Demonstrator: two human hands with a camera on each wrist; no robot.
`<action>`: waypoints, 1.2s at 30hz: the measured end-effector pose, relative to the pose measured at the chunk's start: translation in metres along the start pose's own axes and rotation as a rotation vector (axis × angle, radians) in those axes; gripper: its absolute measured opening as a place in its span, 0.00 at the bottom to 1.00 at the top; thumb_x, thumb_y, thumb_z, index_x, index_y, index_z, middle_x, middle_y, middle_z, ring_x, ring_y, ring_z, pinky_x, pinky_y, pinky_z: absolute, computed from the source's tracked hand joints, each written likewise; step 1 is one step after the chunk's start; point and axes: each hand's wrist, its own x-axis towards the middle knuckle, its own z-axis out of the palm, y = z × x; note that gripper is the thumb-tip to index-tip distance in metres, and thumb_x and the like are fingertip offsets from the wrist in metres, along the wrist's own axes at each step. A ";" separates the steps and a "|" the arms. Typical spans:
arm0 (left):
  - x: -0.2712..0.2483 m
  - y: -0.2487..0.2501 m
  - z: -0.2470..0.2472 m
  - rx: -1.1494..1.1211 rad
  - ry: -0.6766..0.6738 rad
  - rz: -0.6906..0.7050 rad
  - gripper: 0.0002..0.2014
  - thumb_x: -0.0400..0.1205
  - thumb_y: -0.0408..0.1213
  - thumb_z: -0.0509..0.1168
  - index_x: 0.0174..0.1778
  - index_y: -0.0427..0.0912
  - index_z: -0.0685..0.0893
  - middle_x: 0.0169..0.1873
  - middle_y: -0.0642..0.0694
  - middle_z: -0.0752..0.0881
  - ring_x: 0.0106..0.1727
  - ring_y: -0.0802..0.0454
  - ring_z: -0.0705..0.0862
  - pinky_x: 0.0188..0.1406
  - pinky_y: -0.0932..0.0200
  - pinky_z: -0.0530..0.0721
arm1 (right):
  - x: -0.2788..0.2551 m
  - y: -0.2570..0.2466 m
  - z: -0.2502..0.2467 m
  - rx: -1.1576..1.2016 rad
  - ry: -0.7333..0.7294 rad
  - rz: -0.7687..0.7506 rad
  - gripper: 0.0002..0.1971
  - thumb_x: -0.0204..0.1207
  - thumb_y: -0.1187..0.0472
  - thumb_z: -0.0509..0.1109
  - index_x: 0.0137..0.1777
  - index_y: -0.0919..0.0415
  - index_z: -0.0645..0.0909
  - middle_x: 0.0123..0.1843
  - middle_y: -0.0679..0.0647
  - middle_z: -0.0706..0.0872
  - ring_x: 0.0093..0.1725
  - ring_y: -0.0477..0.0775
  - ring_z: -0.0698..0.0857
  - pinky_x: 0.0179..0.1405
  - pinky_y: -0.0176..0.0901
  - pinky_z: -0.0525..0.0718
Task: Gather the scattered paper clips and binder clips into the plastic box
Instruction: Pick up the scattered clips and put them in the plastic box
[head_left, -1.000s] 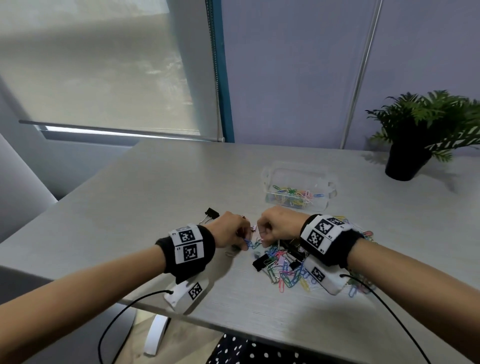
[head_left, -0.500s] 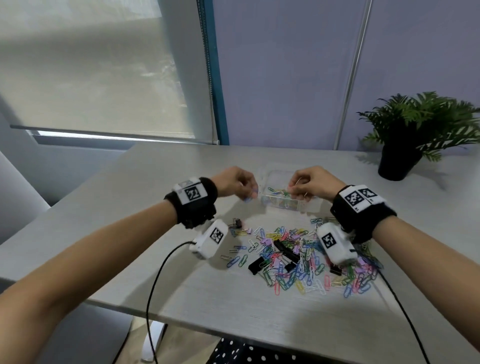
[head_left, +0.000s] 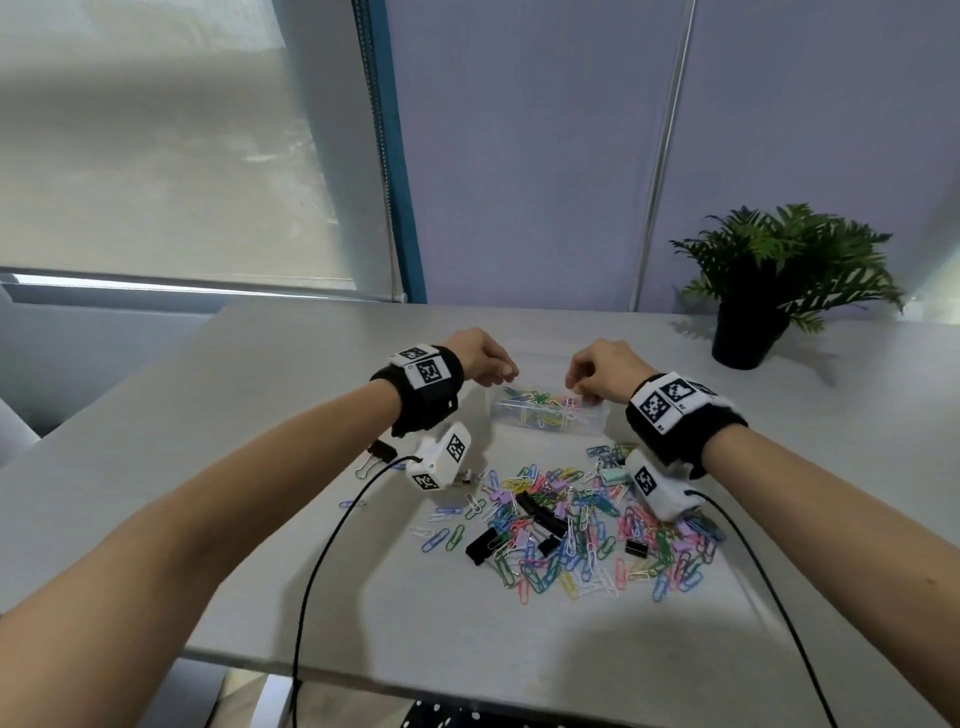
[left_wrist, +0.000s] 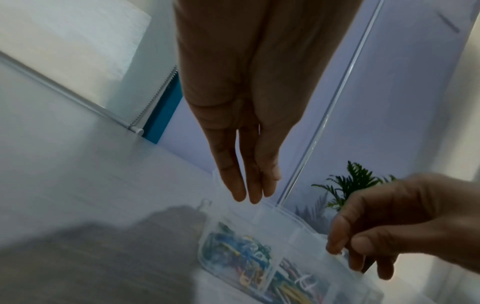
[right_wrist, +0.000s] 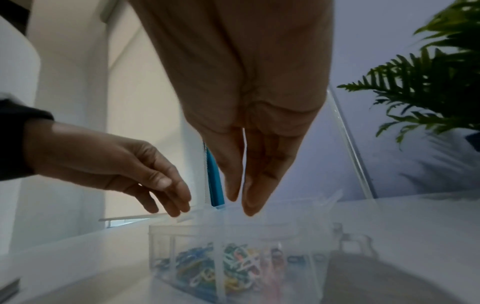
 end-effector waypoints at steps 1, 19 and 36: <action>-0.007 -0.002 -0.006 -0.024 -0.003 0.012 0.12 0.81 0.28 0.63 0.58 0.32 0.85 0.52 0.40 0.87 0.43 0.55 0.85 0.42 0.71 0.85 | -0.003 -0.004 -0.001 -0.034 -0.008 -0.038 0.07 0.73 0.75 0.68 0.47 0.70 0.86 0.40 0.62 0.87 0.31 0.51 0.84 0.31 0.33 0.83; -0.183 -0.089 -0.011 0.551 -0.130 -0.268 0.25 0.75 0.41 0.71 0.68 0.43 0.75 0.61 0.43 0.75 0.64 0.47 0.79 0.63 0.65 0.71 | -0.048 -0.081 0.074 -0.522 -0.445 -0.398 0.23 0.71 0.47 0.73 0.57 0.63 0.76 0.57 0.60 0.80 0.53 0.58 0.79 0.48 0.48 0.76; -0.143 -0.043 0.046 0.447 -0.017 -0.011 0.16 0.70 0.33 0.75 0.52 0.35 0.83 0.53 0.40 0.84 0.54 0.45 0.83 0.52 0.63 0.74 | -0.052 -0.076 0.090 -0.298 -0.404 -0.435 0.09 0.65 0.63 0.77 0.42 0.56 0.80 0.39 0.46 0.77 0.43 0.50 0.77 0.39 0.45 0.73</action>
